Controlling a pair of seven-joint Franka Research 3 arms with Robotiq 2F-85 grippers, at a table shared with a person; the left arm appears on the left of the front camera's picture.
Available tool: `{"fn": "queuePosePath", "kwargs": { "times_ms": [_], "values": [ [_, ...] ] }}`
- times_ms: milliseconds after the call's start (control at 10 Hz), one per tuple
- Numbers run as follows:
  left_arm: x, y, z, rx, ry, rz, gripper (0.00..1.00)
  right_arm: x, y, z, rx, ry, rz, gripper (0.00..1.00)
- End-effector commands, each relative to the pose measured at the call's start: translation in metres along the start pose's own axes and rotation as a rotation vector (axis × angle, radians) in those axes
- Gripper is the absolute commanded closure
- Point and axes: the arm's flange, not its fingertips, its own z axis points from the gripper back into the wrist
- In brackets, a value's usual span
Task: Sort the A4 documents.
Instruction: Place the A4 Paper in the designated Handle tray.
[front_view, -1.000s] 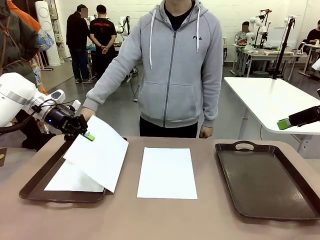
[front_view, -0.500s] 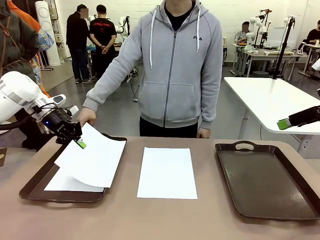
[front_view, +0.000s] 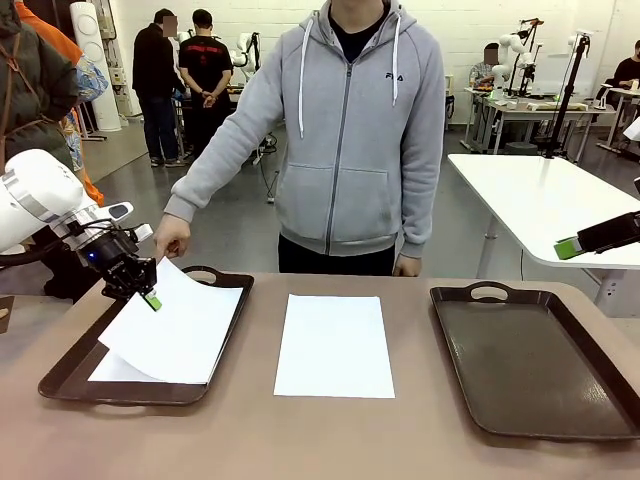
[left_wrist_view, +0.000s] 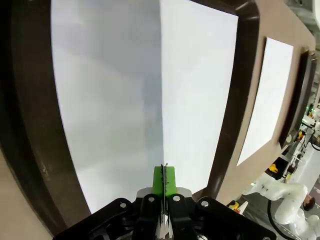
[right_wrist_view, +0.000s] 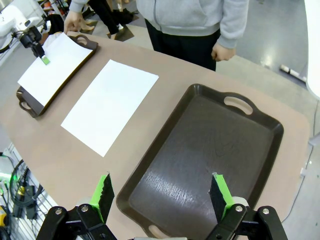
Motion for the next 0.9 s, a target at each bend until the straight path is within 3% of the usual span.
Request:
{"fn": "queuePosePath", "kwargs": {
  "times_ms": [0, 700, 800],
  "values": [
    [0.007, -0.0026, 0.0047, 0.045, 0.002, 0.002, 0.99, -0.0004, -0.0005, -0.0028, 0.025, -0.006, -0.005, 0.0],
    [0.0118, 0.0026, 0.0026, 0.091, 0.019, 0.023, 0.99, -0.0004, -0.0005, -0.0028, 0.025, -0.006, -0.005, 0.0],
    [0.0115, 0.0028, 0.0035, 0.099, 0.024, 0.03, 0.94, -0.0004, -0.0005, -0.0028, 0.025, -0.006, -0.005, 0.0]
  ]
}}
